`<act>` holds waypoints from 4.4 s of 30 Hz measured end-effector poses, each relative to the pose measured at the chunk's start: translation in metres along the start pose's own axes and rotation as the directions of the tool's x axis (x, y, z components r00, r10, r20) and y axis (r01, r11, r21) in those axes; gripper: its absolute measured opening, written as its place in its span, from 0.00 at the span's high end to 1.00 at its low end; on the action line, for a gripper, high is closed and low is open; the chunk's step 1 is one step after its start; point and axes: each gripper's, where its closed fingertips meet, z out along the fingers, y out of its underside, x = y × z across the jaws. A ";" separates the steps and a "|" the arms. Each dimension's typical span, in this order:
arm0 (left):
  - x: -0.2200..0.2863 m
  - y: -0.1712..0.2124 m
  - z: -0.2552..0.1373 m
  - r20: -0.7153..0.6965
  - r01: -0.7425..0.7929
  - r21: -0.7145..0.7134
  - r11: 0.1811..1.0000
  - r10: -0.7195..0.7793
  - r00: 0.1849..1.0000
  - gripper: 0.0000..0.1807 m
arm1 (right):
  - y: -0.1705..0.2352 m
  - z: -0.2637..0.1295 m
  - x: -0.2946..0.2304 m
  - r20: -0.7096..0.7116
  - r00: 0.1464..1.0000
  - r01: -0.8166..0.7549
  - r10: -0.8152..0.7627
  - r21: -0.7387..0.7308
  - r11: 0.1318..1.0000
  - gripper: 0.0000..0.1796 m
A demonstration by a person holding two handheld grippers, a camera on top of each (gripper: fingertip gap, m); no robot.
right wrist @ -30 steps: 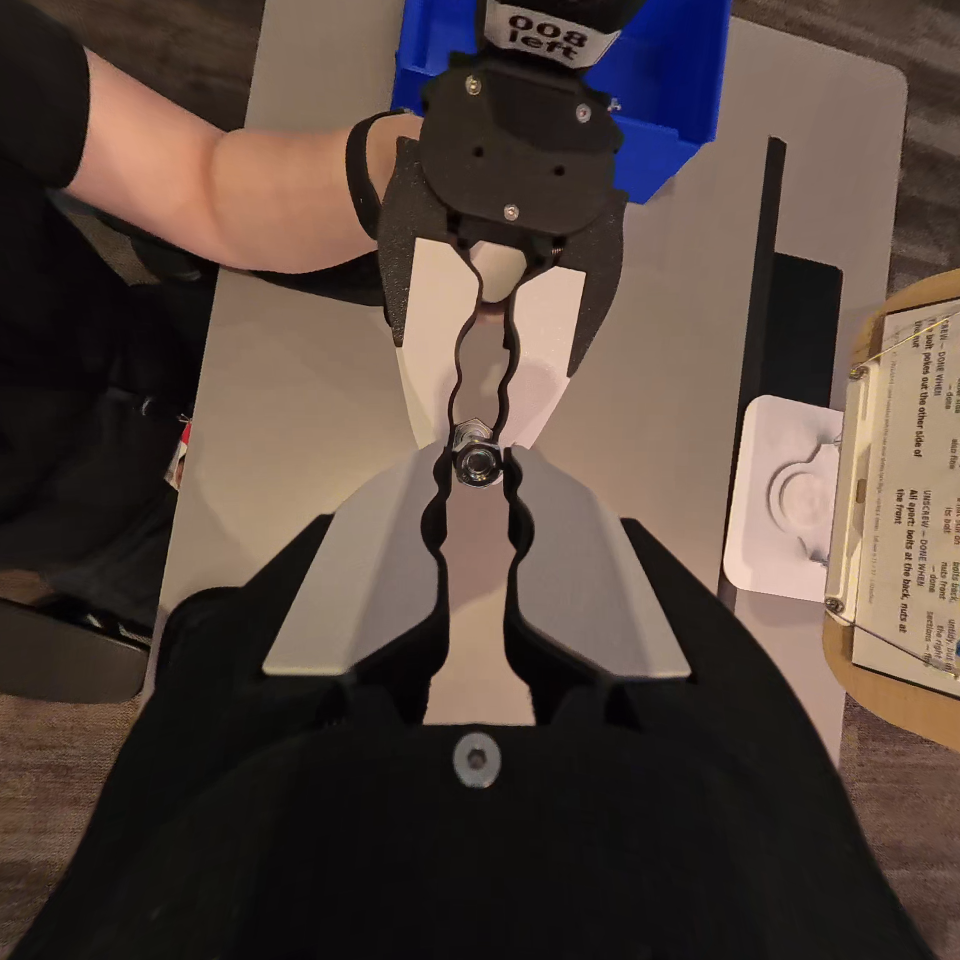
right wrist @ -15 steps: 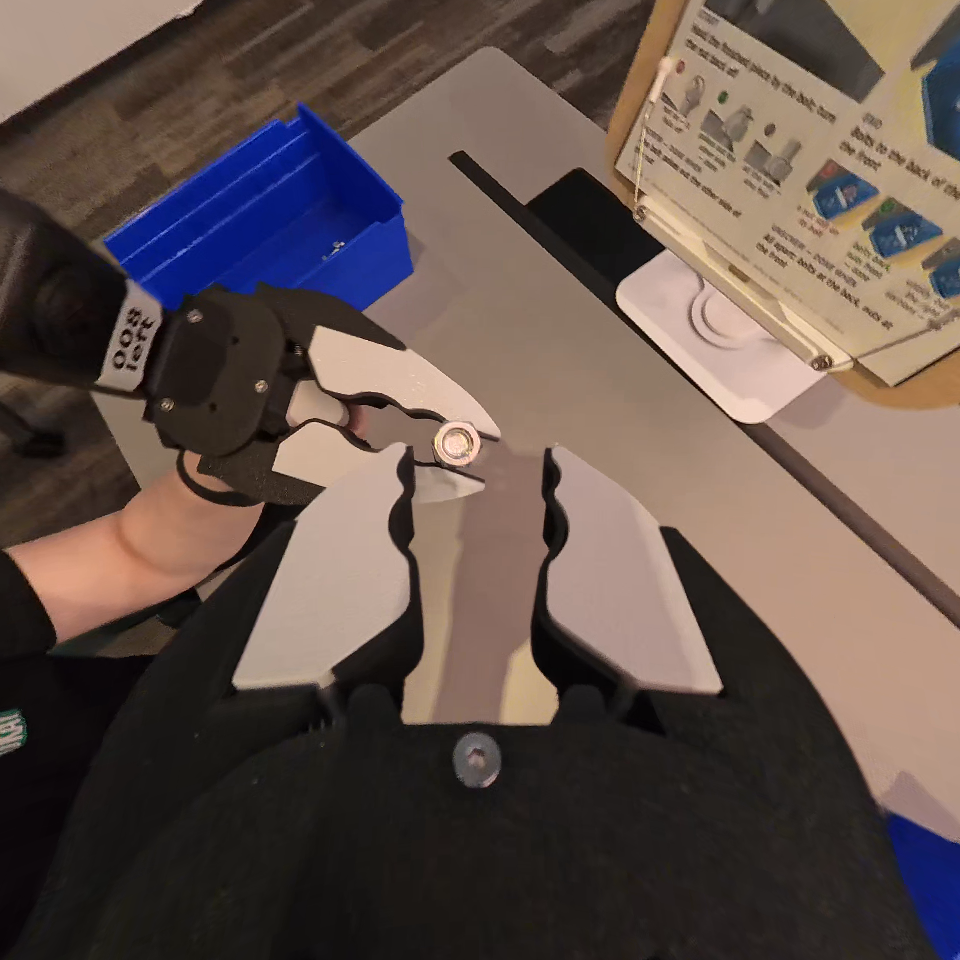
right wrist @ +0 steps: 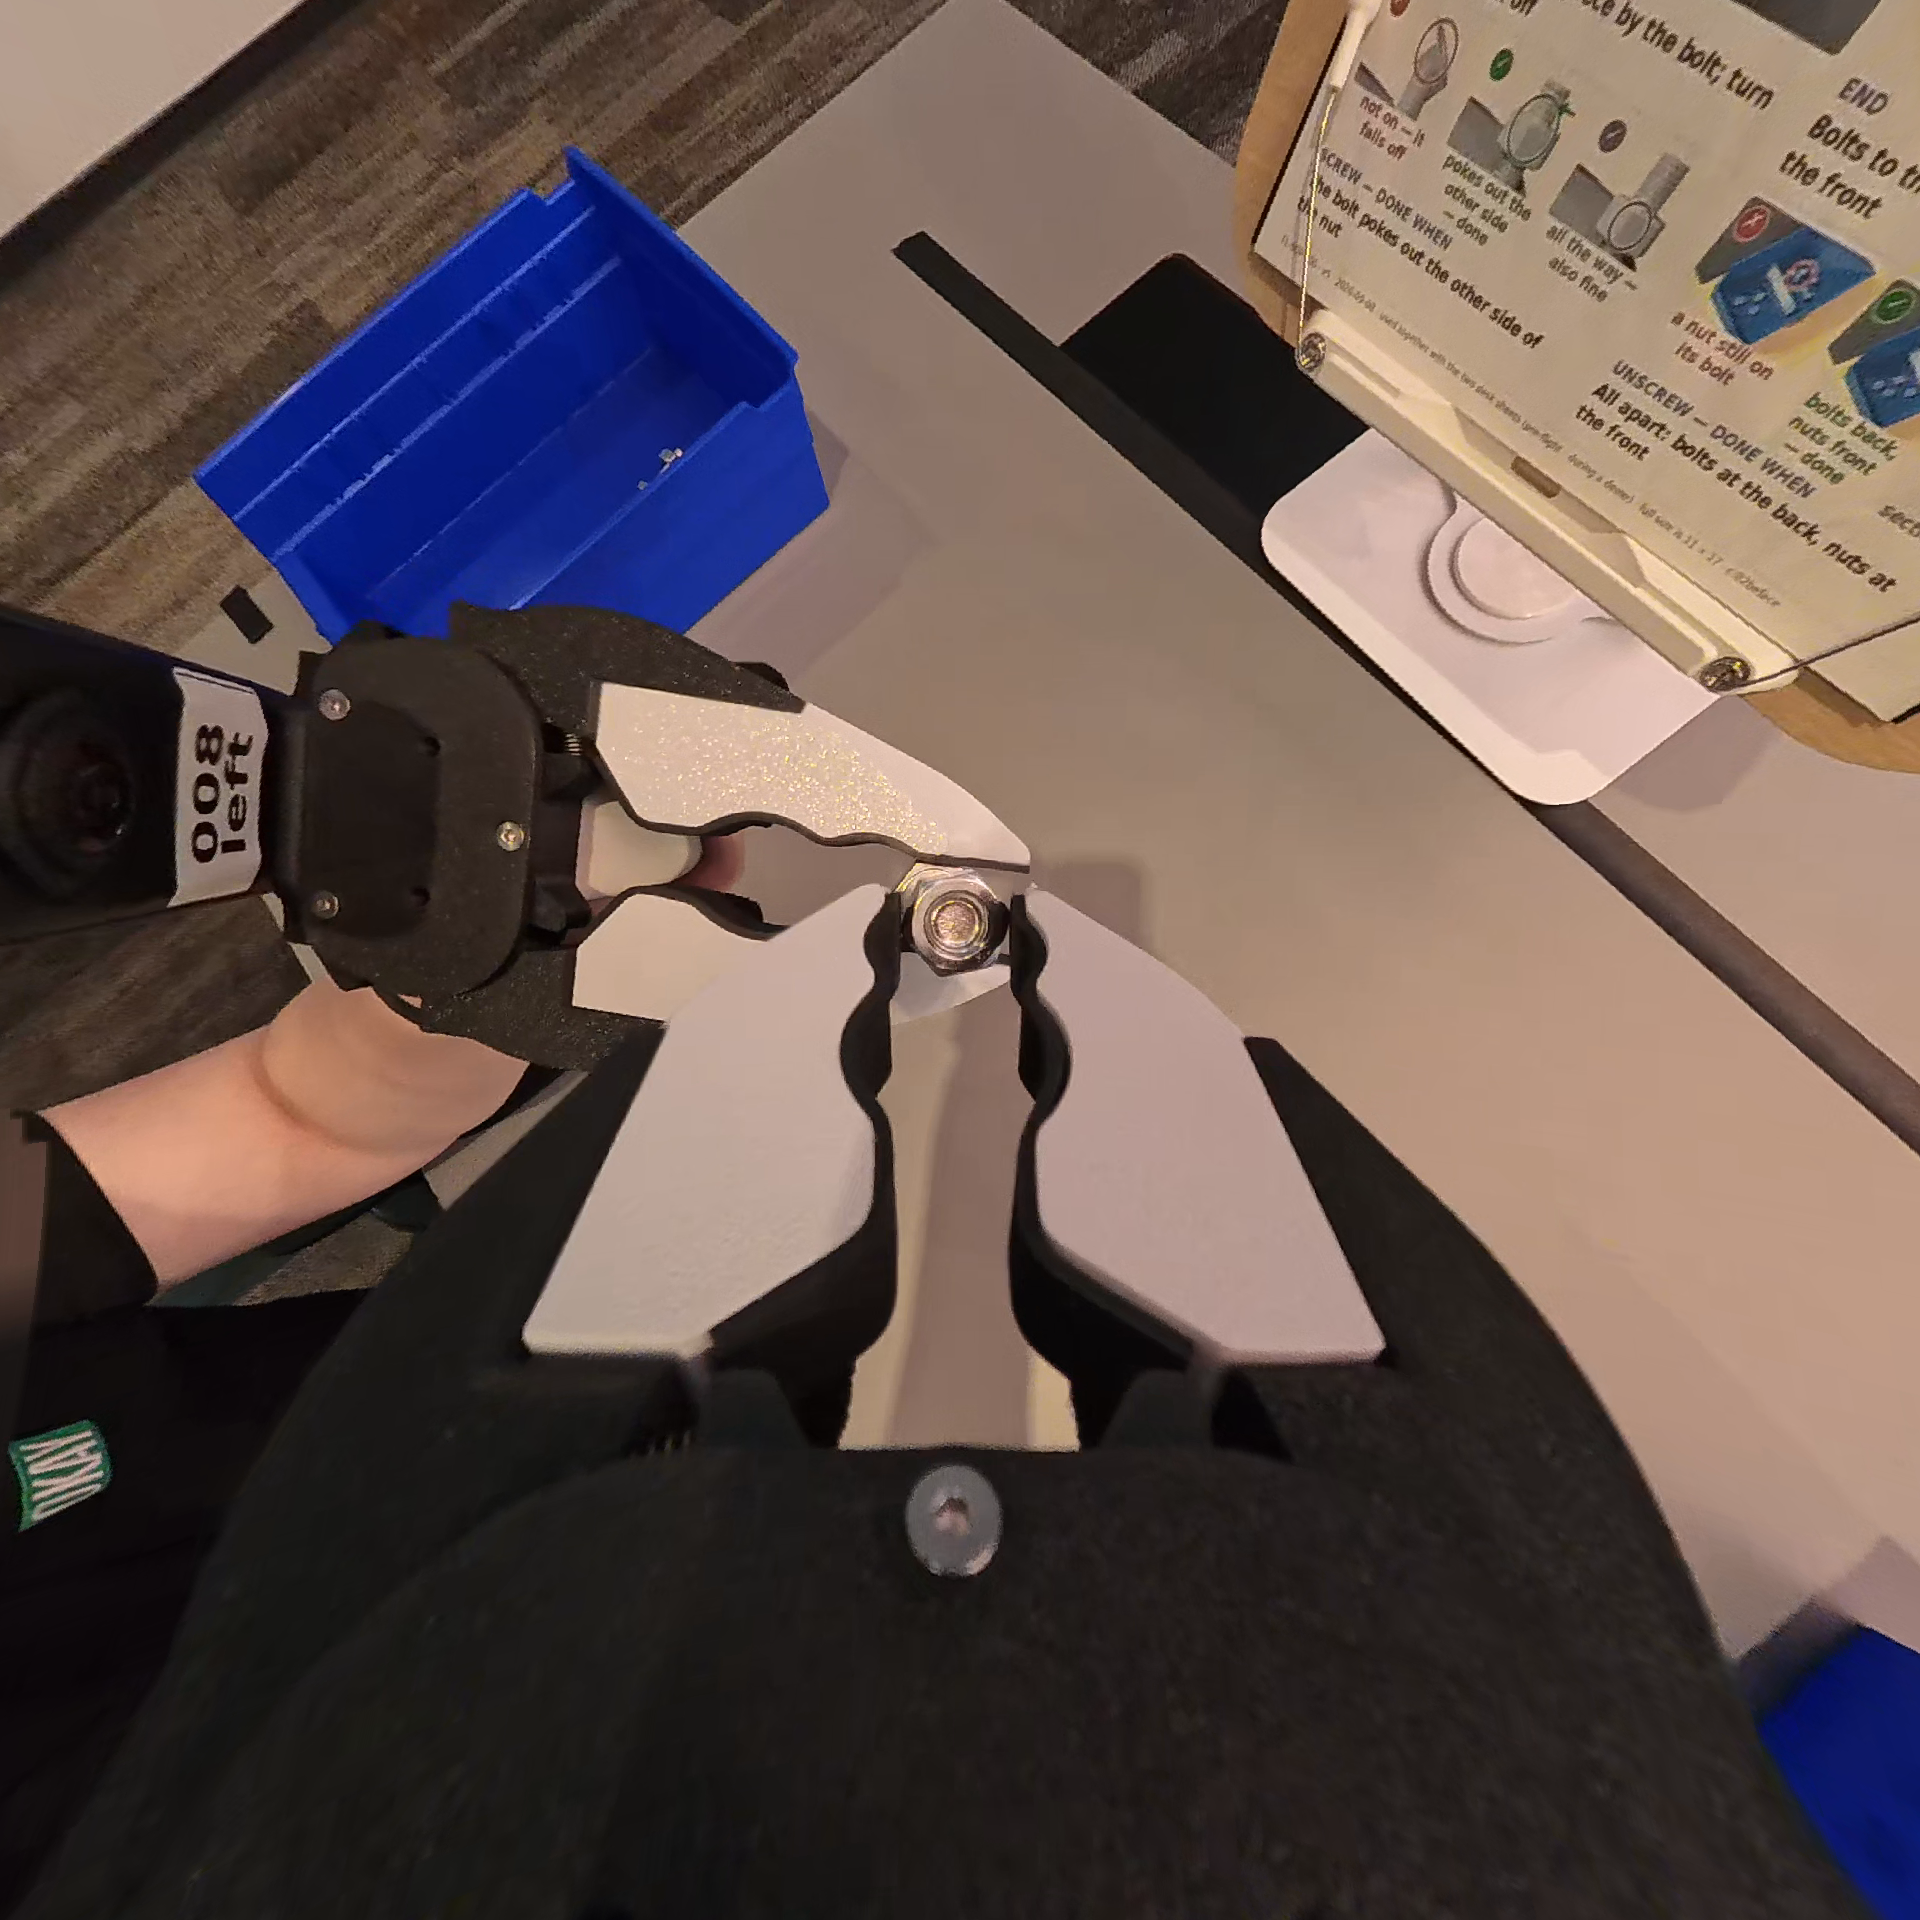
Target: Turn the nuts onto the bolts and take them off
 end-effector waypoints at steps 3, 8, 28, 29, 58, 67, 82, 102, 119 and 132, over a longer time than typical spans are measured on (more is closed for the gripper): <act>0.002 0.001 -0.001 -0.024 0.004 -0.004 1.000 -0.004 1.000 0.90 | 0.000 0.000 -0.001 0.002 0.999 0.050 -0.050 -0.012 0.999 0.89; 0.023 -0.001 -0.011 -0.270 0.076 -0.001 0.997 -0.074 0.960 0.90 | 0.009 -0.005 -0.014 0.083 0.931 0.361 -0.355 -0.069 0.930 0.89; 0.021 -0.009 -0.011 -0.230 0.063 0.047 0.997 -0.050 0.972 0.90 | -0.010 -0.030 -0.026 0.093 0.856 0.488 -0.509 0.183 0.854 0.71; 0.017 -0.010 -0.009 -0.196 0.070 0.052 0.996 -0.059 0.979 0.90 | -0.013 -0.032 -0.021 0.080 0.877 0.456 -0.475 0.179 0.872 0.72; 0.000 0.002 0.010 0.081 -0.026 0.012 1.000 0.025 0.996 0.90 | 0.006 -0.004 0.018 0.021 1.000 -0.001 0.004 -0.136 0.991 0.78; 0.007 0.003 0.012 0.042 -0.035 -0.002 0.999 0.035 0.998 0.90 | 0.012 -0.006 0.012 0.082 0.990 0.128 -0.116 -0.168 0.977 0.90; 0.062 0.002 0.005 -0.339 -0.054 0.012 0.998 0.055 0.939 0.90 | 0.052 -0.028 -0.001 0.244 0.593 0.799 -0.767 -0.062 0.598 0.90; 0.042 0.000 0.009 -0.206 -0.052 0.026 0.998 0.056 0.977 0.90 | 0.015 -0.038 0.005 0.078 0.926 0.364 -0.369 0.066 0.929 0.73; 0.034 0.002 0.010 -0.152 -0.072 0.019 0.997 0.074 0.986 0.90 | 0.035 -0.017 0.008 0.109 0.980 0.180 -0.169 -0.109 0.978 0.90; 0.092 -0.002 -0.039 -0.756 0.180 -0.043 0.983 -0.150 0.637 0.90 | 0.069 -0.034 -0.036 0.299 0.599 0.778 -0.743 0.005 0.629 0.91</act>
